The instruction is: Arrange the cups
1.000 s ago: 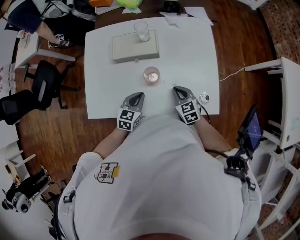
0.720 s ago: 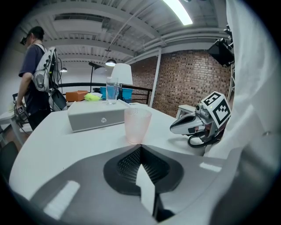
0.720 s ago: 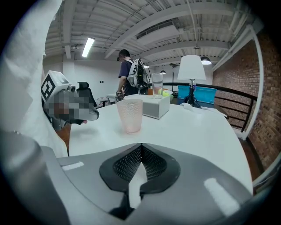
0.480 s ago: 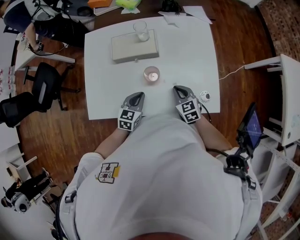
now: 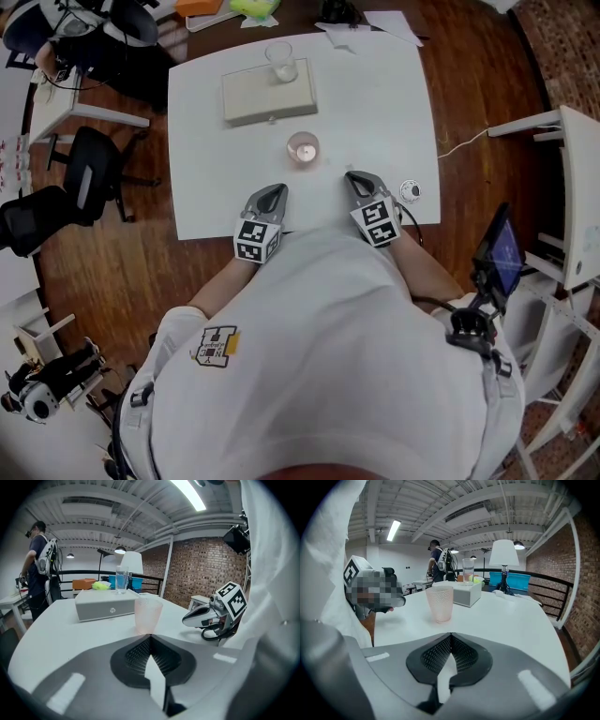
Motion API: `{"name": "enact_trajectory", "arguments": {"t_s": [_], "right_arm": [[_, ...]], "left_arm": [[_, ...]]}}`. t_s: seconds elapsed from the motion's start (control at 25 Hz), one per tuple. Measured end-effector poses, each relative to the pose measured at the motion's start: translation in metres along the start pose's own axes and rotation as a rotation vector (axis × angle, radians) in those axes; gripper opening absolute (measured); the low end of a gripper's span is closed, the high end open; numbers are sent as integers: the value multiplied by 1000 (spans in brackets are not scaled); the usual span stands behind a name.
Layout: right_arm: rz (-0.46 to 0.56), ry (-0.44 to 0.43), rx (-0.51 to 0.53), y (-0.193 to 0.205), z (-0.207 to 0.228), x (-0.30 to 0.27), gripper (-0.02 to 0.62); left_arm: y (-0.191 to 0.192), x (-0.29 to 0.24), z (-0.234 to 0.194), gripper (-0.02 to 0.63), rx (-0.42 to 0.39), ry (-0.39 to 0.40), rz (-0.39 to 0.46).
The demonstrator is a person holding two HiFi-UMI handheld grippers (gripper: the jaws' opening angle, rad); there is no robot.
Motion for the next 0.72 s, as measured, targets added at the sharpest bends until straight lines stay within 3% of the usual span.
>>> {"name": "enact_trajectory", "arguments": {"t_s": [0.48,0.56,0.64,0.72], "right_arm": [[50,-5,90,-23,-8,-2,2],[72,-39,128,-35,-11,-4,129],[88,-66,181,-50,-15,-8,328],[93,-72,231,-64,-17,-14,386]], "left_arm": [[10,9,-7,0,25,-10,1],[13,12,-10,0,40,-11,8],[15,14,-15,0,53,-18,14],[18,17,-19,0,68,-25,19]]}}
Point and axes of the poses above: the fingertips, and each gripper's own axes: x backward along the fingers, z to its right, y out of its underside, the point moved 1 cm from there along x, backward along the fingers, and after that the axes turned 15 degrees about -z, right-handed, at the moved point
